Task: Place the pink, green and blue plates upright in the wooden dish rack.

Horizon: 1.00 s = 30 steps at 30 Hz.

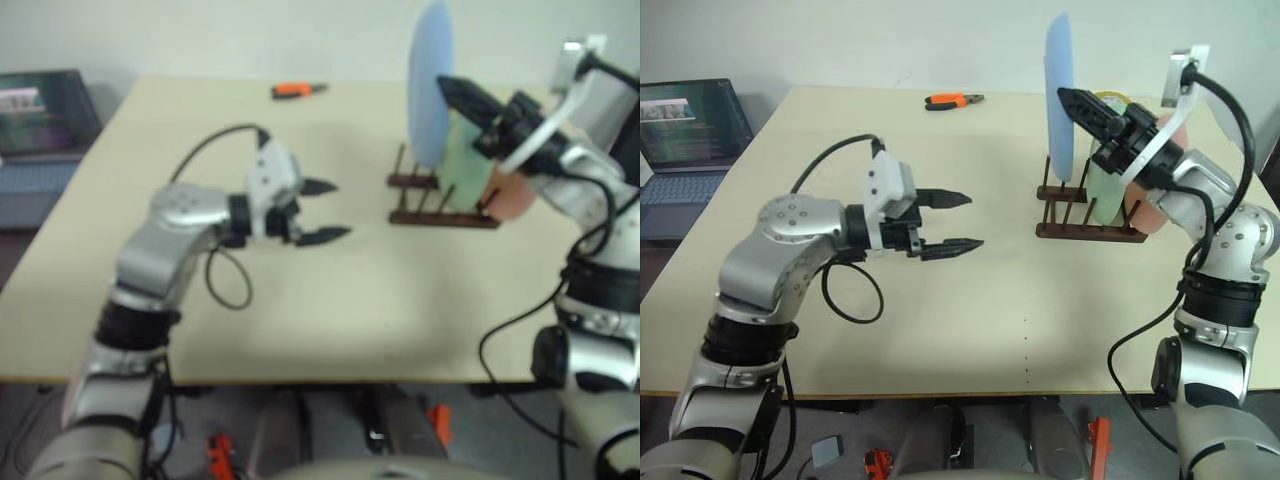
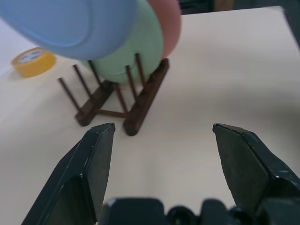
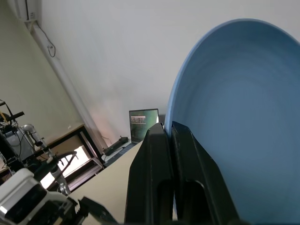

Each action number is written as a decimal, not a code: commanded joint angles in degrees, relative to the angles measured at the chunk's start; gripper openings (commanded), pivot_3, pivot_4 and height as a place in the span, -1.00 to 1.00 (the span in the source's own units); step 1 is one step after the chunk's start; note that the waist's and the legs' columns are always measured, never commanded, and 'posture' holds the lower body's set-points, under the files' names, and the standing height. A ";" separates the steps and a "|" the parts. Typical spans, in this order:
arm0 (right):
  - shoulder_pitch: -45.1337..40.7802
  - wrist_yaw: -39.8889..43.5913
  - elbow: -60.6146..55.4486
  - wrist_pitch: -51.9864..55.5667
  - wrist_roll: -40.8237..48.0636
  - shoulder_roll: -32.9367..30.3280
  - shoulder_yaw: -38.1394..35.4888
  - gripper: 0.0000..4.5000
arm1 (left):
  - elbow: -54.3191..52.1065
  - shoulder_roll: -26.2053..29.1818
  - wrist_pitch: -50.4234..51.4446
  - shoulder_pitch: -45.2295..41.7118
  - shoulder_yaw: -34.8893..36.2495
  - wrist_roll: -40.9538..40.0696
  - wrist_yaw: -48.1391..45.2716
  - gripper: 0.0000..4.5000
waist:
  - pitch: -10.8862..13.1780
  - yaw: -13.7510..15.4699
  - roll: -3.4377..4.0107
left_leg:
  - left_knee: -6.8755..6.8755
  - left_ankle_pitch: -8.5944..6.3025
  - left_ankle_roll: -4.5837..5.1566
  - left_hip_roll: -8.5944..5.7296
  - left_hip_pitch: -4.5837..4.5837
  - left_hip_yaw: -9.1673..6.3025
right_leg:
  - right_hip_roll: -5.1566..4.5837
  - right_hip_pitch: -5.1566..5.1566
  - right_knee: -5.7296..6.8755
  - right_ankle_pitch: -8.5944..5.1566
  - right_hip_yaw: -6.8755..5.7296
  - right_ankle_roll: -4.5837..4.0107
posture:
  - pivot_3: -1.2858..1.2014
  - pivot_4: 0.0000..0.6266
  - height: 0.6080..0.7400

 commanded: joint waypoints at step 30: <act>2.99 1.47 1.76 -2.87 -4.09 1.79 0.55 -0.99 | -2.39 1.86 1.17 0.48 1.88 -0.54 2.34 0.64 | 0.00 0.00 0.00 | -0.08 0.00 0.00 0.00 0.00 0.01 | 0.00 -0.01 -0.07 0.00 -0.01 0.00 | 0.03 -0.52 1.00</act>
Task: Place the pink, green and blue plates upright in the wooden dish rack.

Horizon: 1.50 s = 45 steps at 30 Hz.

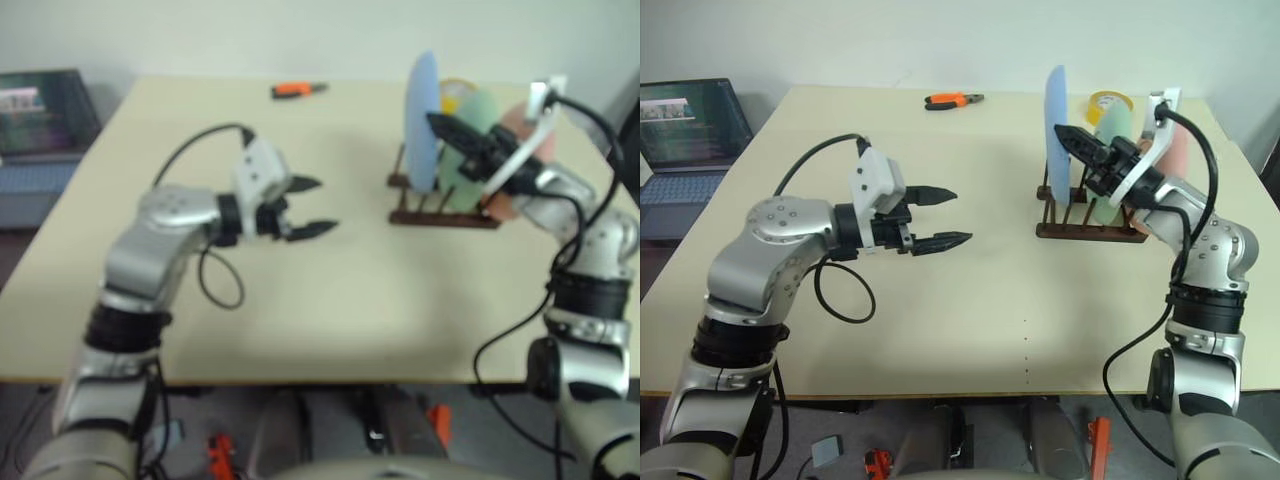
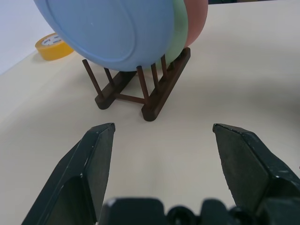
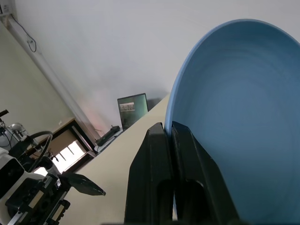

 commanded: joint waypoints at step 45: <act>1.56 -0.39 -4.57 -4.97 -8.45 -0.96 1.02 0.99 | -2.12 0.49 -0.44 -0.31 0.48 -0.26 -0.57 0.64 | 0.00 0.00 0.00 | -0.07 0.00 0.00 0.00 0.00 0.00 | 0.00 -0.02 -0.06 0.00 -0.01 0.00 | 0.03 -0.52 1.00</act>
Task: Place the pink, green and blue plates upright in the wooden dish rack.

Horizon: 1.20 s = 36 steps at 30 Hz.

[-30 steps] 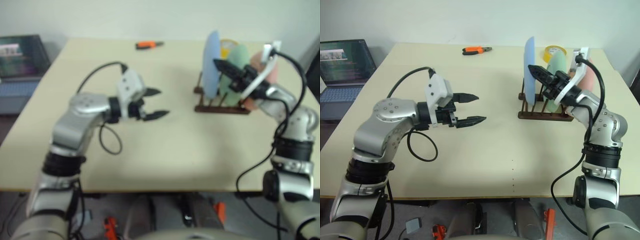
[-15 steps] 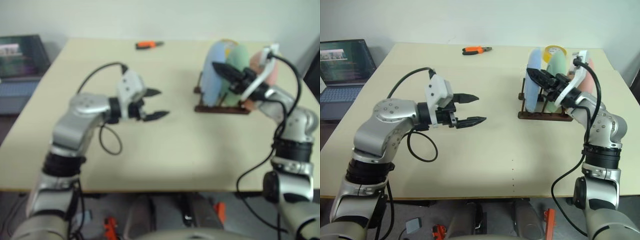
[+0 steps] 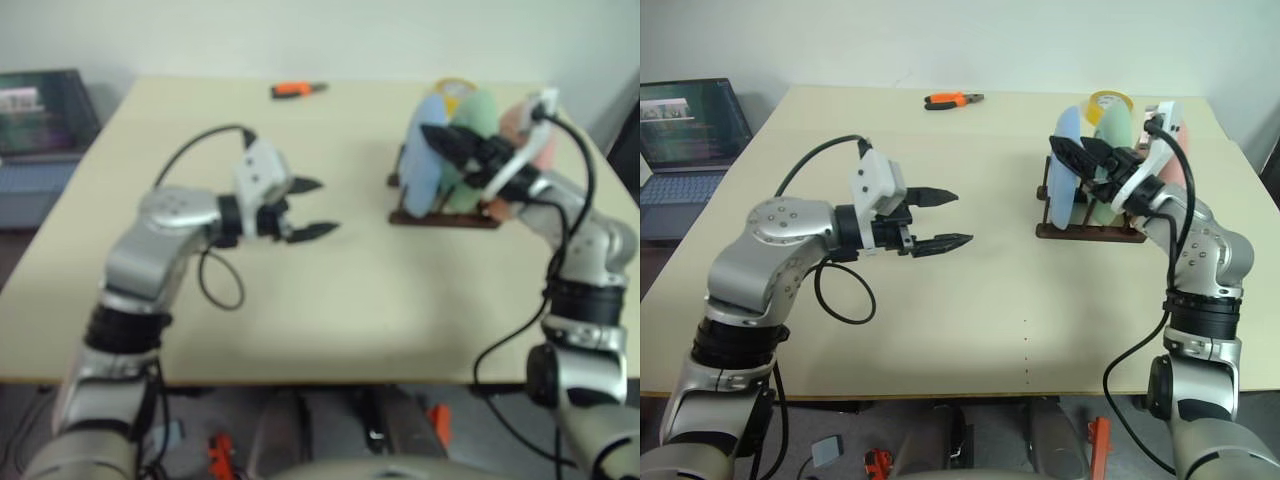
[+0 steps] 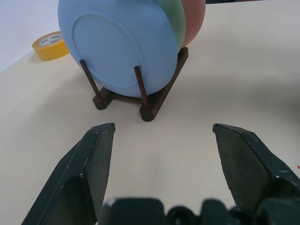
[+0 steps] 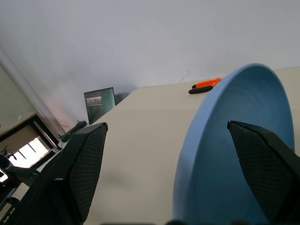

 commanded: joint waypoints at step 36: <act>8.46 27.72 -1.23 -9.70 -8.45 -31.66 -4.99 0.99 | -0.40 6.42 -1.85 -0.21 5.89 -0.94 -2.64 0.64 | 0.01 0.30 -0.02 | -0.23 0.00 0.00 -0.03 0.00 0.00 | -0.02 0.02 -0.30 -0.03 -0.03 -0.04 | 0.03 -0.52 1.00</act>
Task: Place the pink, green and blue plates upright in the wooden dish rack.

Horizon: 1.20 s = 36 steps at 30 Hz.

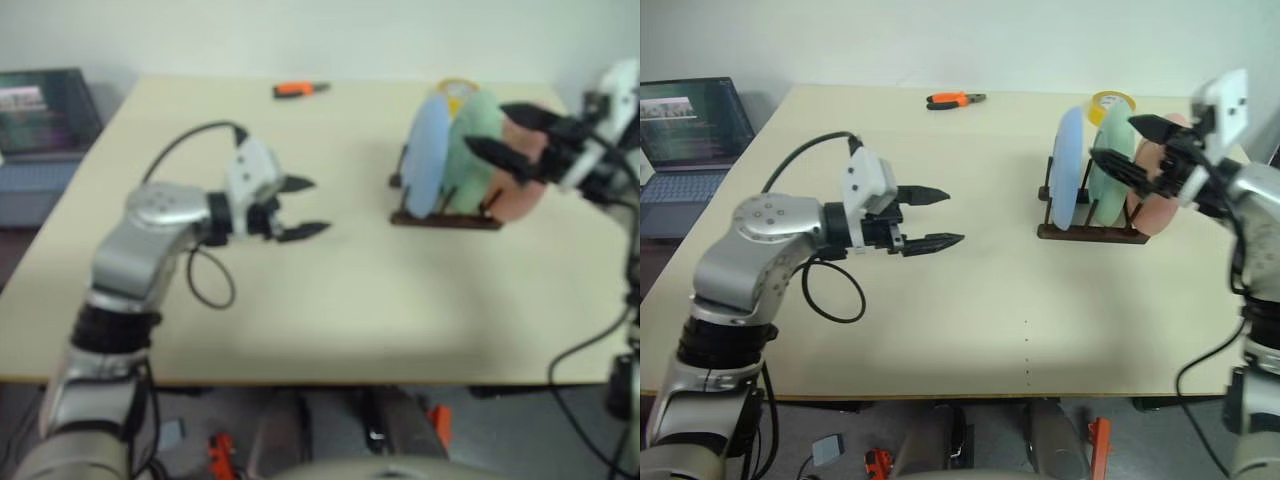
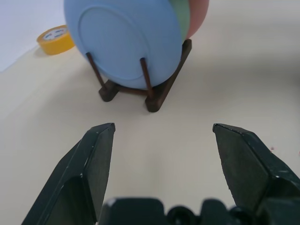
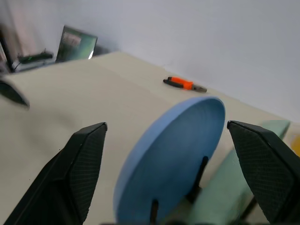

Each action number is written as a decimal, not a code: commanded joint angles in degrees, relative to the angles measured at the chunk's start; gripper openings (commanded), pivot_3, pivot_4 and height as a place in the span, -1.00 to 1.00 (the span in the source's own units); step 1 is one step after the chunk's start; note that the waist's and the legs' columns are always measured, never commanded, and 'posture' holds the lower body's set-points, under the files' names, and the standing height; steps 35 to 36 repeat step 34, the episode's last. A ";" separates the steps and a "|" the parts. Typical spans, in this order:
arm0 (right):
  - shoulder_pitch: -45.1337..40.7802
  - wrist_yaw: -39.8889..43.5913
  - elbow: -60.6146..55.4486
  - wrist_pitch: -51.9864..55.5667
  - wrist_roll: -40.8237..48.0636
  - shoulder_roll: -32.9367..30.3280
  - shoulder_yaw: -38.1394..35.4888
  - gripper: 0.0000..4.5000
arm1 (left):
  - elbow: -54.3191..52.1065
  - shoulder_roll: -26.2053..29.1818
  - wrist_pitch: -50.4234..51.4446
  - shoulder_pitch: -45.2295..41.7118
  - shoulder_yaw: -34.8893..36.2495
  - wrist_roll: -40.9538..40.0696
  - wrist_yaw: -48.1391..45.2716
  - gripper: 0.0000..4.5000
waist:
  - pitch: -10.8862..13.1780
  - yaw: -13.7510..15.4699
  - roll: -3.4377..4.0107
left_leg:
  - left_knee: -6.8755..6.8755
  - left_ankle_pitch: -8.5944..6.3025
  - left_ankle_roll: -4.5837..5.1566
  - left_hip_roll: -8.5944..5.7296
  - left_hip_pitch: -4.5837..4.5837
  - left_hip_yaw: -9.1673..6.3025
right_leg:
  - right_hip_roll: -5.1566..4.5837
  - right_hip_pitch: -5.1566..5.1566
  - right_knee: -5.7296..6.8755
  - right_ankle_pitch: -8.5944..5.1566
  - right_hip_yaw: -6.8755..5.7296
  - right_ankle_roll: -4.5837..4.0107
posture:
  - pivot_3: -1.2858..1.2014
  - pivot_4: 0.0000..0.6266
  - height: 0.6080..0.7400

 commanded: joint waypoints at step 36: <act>4.56 31.10 53.79 -26.25 -13.29 -18.02 -4.97 0.99 | 3.38 14.84 -2.96 11.10 17.16 -2.30 -2.54 0.64 | 0.01 -0.20 0.04 | -0.29 -0.01 0.01 0.00 0.31 0.22 | -0.09 0.16 -0.21 0.05 0.06 0.00 | 0.03 -0.52 1.00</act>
